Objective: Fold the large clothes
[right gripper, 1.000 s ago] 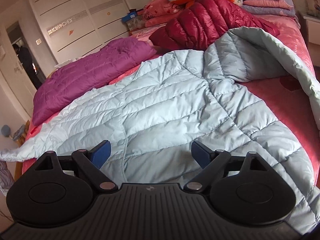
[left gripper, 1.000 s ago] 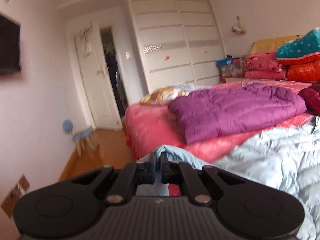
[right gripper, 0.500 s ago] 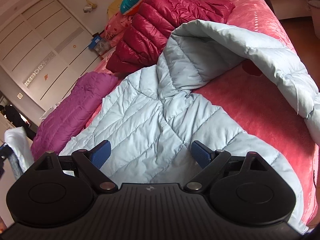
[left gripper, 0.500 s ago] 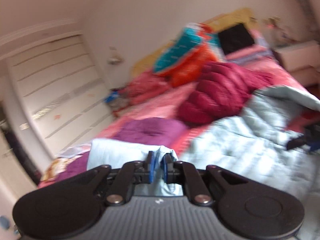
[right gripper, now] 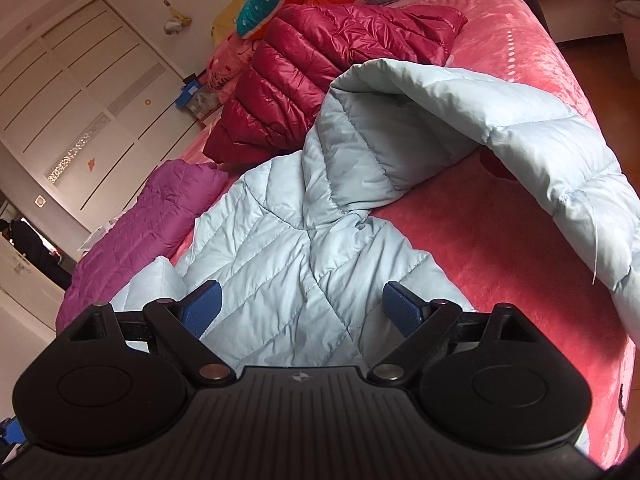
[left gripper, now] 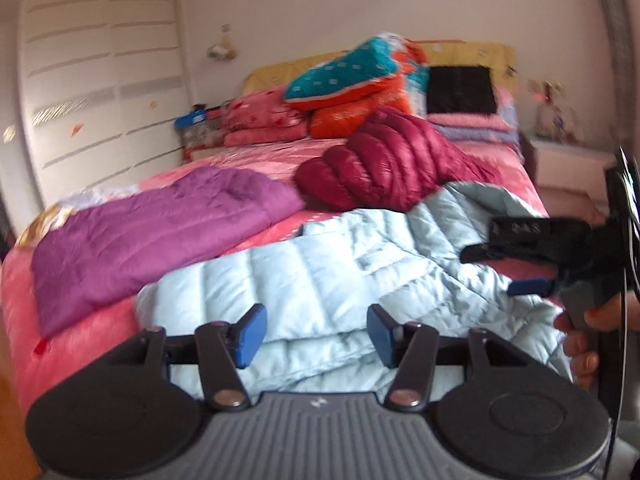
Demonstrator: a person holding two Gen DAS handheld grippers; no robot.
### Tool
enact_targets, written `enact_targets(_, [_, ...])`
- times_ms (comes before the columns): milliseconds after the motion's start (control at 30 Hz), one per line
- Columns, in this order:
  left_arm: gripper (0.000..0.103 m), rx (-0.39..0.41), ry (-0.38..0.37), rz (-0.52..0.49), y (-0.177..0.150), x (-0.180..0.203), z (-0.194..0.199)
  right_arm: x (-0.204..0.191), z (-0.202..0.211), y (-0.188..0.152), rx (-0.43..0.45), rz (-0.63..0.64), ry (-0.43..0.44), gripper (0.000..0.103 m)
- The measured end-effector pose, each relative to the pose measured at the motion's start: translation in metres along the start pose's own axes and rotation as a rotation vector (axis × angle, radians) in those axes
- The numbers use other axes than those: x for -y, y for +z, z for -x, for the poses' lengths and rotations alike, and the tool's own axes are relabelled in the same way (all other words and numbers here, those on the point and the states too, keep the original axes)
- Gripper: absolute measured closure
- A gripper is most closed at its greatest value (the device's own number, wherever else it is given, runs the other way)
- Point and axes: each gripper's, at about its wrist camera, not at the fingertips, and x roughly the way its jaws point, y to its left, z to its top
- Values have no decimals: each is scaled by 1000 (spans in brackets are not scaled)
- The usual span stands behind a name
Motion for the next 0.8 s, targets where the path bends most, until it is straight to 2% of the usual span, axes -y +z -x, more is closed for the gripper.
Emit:
enact_targets(100, [46,-41,83,180,5,-36,-15,-2,-4,2,2,1,13,0])
enact_targets(200, [48,-68,160,314,6,-71,-32,-7,-8,3,-2,15,37,0])
enact_targets(300, [48,-97,162,459,5,-96,-57,-16,-13,1,-11,49,57,0])
enact_targets(400, [48,-148,141,534,2,-104,-83,-25,-18,0,-15,99,60,0])
enact_targets(433, [51,-168,140,558,-1,-107,-86,-26,-19,0,-17,112,62,0])
enact_targets(467, [59,-180,142,578,-2,-107,-90,-28,-21,0,-18,123,62,0])
enact_targets(533, [68,-173,148,597,-2,-105,-93,-30,-23,0,-19,135,60,0])
enact_targets(633, [71,-129,122,550,8,-93,-90,-27,-29,3,-24,126,53,0])
enact_targets(800, [71,-86,-42,471,32,-58,-99,-21,-32,8,-23,68,58,0])
